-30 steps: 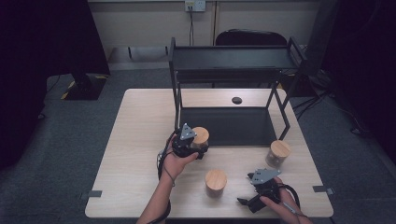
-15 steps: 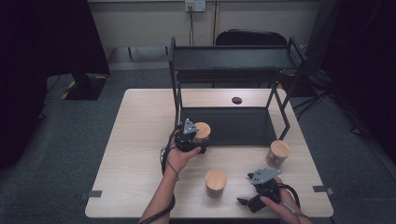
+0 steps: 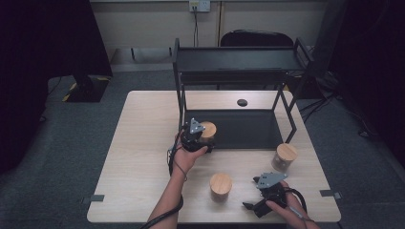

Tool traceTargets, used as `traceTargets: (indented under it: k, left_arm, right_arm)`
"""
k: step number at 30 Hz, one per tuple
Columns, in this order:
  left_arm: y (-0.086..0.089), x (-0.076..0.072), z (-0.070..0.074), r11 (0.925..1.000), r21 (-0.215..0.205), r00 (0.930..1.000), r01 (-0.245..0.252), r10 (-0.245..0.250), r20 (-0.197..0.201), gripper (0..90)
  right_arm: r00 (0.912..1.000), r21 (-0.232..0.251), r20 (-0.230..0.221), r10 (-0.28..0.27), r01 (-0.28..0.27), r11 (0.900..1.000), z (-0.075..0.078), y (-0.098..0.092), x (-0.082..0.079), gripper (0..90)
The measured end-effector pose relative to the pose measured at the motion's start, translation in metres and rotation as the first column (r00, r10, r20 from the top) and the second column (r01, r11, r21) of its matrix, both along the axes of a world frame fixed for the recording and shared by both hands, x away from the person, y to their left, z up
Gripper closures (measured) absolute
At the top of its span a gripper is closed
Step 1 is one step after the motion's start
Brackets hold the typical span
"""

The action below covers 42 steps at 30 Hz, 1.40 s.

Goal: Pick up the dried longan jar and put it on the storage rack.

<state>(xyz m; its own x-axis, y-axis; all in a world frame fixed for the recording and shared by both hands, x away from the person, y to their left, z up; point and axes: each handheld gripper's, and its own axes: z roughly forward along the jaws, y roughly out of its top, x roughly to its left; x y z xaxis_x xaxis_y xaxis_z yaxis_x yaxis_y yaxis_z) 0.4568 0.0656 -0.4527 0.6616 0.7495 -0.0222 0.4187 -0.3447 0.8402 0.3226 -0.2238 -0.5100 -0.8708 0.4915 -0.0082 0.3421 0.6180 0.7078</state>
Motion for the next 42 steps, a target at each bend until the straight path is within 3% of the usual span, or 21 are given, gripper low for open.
traceTargets:
  k: [21, 42]
  left_arm:
    - [-0.011, 0.022, -0.005, 0.9977, 0.012, 0.9978, -0.066, 0.066, 0.003, 25.8]
    - [-0.019, 0.044, -0.017, 0.9884, 0.024, 0.9885, -0.150, 0.150, -0.020, 25.8]
  right_arm:
    - [1.0000, 0.000, 0.000, 0.000, 0.000, 1.000, 0.000, 0.000, 0.000, 0.0]
    - [1.0000, 0.000, 0.000, 0.000, 0.000, 1.000, 0.000, 0.000, 0.000, 0.0]
